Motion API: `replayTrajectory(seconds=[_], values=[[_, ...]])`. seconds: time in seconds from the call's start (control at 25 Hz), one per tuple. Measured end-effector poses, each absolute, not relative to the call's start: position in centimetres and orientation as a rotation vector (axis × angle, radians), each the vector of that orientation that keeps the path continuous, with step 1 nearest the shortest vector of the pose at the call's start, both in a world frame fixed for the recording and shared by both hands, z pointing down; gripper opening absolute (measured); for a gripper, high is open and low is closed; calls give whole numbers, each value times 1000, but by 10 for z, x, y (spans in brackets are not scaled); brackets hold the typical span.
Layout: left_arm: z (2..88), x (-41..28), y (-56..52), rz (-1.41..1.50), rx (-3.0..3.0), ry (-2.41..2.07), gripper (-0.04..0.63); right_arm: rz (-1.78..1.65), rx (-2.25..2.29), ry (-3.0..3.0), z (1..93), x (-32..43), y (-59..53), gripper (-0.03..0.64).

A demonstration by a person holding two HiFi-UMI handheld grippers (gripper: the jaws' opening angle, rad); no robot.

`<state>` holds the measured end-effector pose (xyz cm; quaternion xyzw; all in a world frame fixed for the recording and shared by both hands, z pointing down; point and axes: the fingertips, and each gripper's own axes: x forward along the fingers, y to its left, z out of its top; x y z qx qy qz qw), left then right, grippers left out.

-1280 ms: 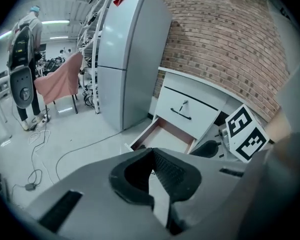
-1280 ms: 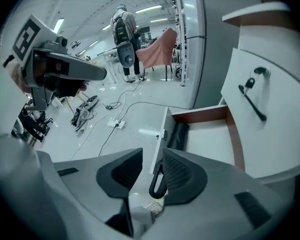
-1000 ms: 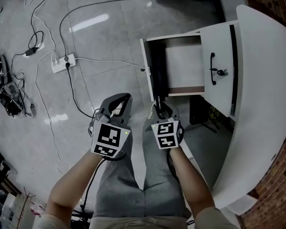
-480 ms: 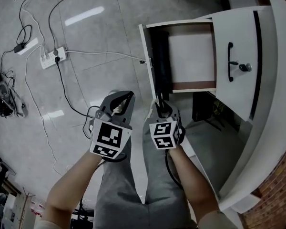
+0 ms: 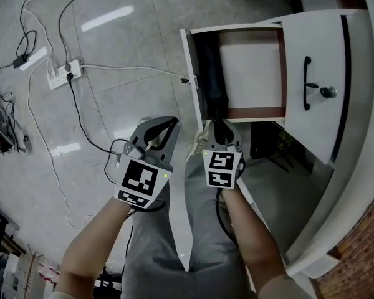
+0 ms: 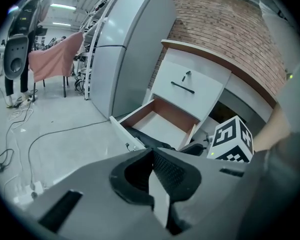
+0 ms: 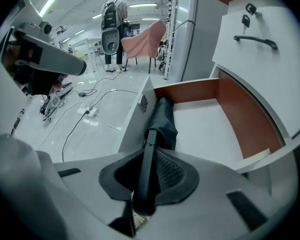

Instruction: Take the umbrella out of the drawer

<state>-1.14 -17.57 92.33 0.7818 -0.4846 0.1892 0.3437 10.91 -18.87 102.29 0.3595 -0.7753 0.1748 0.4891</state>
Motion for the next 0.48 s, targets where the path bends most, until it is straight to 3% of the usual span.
replayTrajectory(seconds=[0.48], values=[[936,-19,-187,517,1997,-1268,8,383,944,-1900,1025,103,-208,28]])
